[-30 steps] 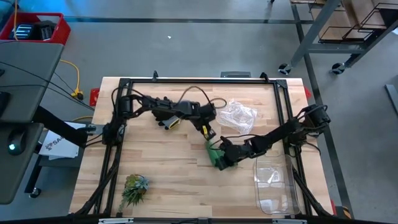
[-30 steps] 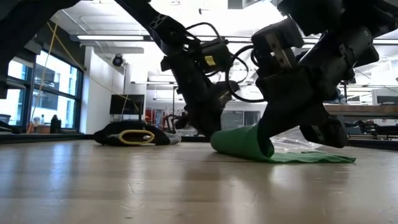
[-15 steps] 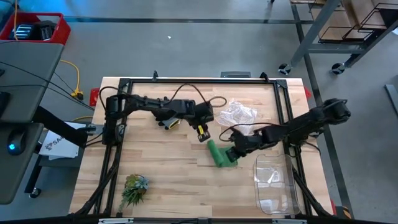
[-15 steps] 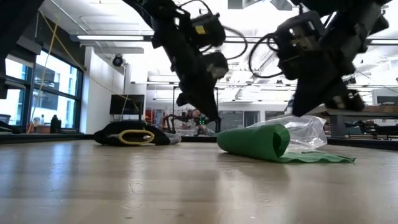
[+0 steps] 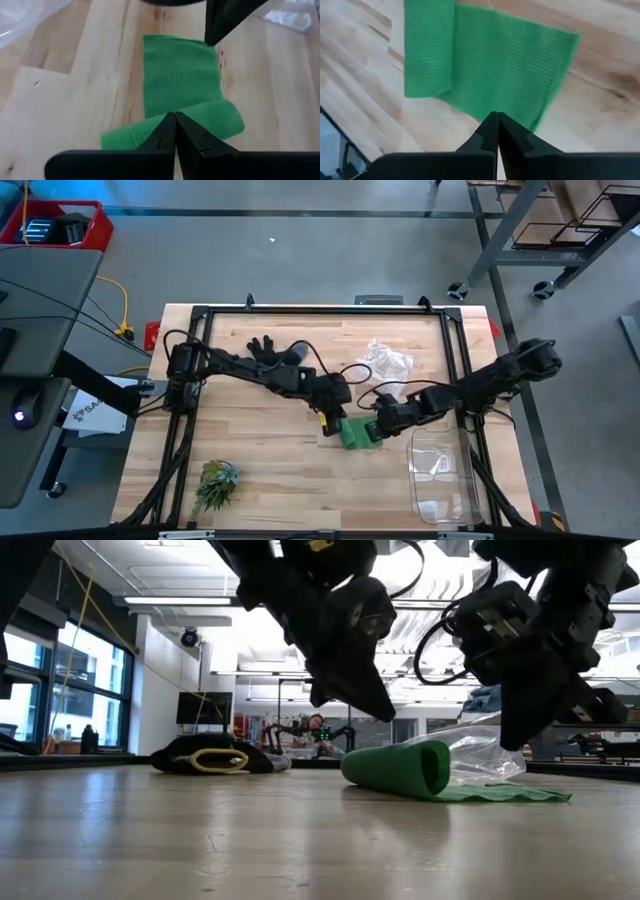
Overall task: Roll bandage
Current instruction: Roll the green bandage
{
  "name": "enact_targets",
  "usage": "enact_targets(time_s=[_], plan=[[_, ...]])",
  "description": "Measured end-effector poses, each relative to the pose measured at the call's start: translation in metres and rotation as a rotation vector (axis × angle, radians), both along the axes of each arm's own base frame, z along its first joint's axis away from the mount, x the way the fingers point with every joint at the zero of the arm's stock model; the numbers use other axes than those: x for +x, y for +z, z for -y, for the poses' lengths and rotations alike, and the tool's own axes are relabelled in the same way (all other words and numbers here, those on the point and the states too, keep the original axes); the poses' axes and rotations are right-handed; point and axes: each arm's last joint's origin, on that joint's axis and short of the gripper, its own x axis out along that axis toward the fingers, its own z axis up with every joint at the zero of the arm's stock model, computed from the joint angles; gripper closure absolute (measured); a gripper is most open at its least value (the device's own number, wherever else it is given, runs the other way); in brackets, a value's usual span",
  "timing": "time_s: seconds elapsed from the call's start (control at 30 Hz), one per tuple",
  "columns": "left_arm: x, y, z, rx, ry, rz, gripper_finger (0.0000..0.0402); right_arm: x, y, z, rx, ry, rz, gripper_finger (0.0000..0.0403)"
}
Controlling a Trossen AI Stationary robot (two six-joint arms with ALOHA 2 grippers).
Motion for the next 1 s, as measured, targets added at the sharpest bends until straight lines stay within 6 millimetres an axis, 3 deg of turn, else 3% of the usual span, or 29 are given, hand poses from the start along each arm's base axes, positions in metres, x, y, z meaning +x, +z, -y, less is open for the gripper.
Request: enact_targets(time_s=[0.3, 0.63, 0.87, 1.0], plan=[[0.006, -0.019, 0.005, 0.039, -0.038, -0.014, 0.0401, 0.01, -0.005, -0.003, 0.027, -0.042, 0.052, 0.0403], [0.009, -0.017, 0.004, 0.123, -0.003, 0.033, 0.0401, 0.027, -0.028, -0.005, 0.026, -0.055, 0.076, 0.0403], [0.01, -0.037, 0.027, 0.119, -0.062, -0.015, 0.0401, 0.03, -0.036, -0.003, 0.024, -0.066, 0.064, 0.0403], [0.006, -0.038, 0.041, 0.138, -0.086, -0.04, 0.0401, 0.029, -0.036, -0.002, 0.024, -0.083, 0.051, 0.0403]])
